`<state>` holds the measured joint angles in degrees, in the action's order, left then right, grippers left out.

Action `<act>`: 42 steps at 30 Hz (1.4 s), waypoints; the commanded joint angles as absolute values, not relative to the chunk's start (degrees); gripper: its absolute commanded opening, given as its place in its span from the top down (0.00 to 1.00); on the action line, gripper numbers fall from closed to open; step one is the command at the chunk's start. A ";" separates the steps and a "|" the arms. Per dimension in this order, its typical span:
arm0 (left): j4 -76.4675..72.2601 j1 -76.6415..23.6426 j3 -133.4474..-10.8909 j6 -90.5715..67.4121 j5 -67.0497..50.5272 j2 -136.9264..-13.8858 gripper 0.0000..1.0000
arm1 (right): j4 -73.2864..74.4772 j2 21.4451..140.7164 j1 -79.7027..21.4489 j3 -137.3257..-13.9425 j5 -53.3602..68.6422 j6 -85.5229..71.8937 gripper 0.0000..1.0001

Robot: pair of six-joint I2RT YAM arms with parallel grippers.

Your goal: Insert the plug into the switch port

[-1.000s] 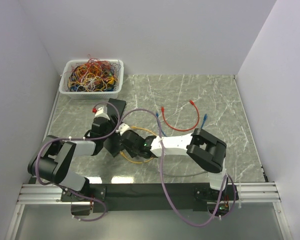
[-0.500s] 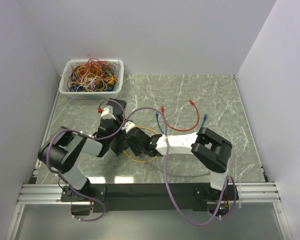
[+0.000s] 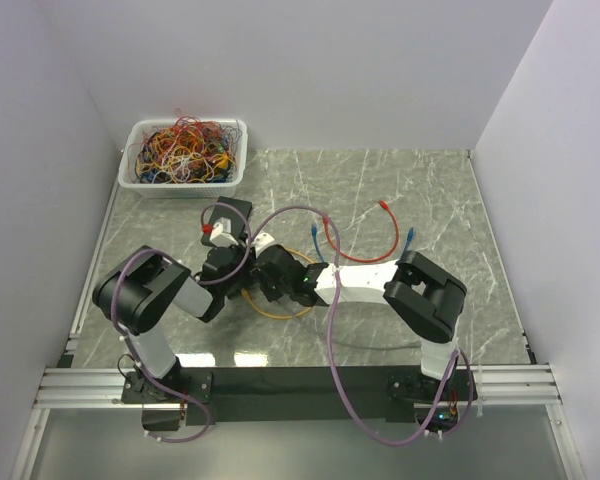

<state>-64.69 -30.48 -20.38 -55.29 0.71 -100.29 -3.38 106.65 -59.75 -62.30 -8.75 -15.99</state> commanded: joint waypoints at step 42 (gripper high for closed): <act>1.23 -17.68 -42.45 -43.51 0.62 -87.01 0.03 | -22.15 112.24 -58.01 -60.03 -14.68 -19.77 0.81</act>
<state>-4.69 -20.45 -41.47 -47.20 2.09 -85.52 -21.21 111.55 -58.94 -58.94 -11.70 -18.79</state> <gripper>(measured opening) 0.966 0.199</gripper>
